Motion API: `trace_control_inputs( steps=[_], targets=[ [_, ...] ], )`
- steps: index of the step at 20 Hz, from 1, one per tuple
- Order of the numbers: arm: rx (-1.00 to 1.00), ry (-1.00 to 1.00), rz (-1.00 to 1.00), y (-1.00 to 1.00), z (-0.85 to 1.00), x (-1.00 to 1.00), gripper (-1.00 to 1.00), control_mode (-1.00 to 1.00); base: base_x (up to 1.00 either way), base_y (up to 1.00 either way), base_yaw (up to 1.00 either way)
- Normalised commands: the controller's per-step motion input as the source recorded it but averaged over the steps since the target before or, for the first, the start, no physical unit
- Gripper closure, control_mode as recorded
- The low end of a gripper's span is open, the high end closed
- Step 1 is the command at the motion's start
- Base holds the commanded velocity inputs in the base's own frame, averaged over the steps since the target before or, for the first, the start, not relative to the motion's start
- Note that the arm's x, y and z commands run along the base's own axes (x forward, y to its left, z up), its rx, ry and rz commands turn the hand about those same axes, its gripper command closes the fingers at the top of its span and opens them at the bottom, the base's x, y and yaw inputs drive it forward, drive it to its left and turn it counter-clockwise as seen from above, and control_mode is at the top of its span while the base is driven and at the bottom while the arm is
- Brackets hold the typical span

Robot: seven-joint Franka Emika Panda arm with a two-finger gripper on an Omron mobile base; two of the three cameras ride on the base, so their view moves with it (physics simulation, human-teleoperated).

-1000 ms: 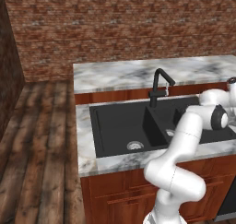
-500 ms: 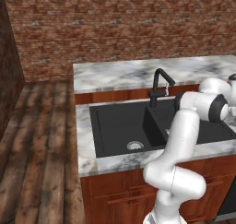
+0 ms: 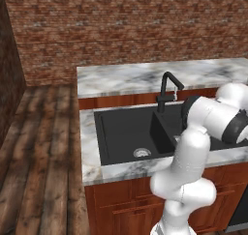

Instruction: Pick the mushroom from the sink and place it in the bowl. Then pick the bowl and place it in the microwave. Then close the microwave door and press the start button.

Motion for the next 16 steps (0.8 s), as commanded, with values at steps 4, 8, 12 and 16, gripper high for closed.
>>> trace_control_inputs(
  steps=[4, 8, 12, 16],
  targets=[
    [0.0, 0.02, 0.17, 0.69, 1.0, -0.59, 1.0, -1.0, 0.0, 0.0, 0.0],
    [0.0, 0.12, 0.2, 0.87, 1.0, -0.58, 1.0, -1.0, 0.0, 0.0, 0.0],
    [0.0, 0.14, 0.23, 1.0, 1.0, -0.59, 1.0, -1.0, 0.0, 0.0, 0.0],
    [0.0, 0.14, 0.23, 1.0, 1.0, -0.56, 1.0, -1.0, 0.0, 0.0, 0.0]
  ],
)
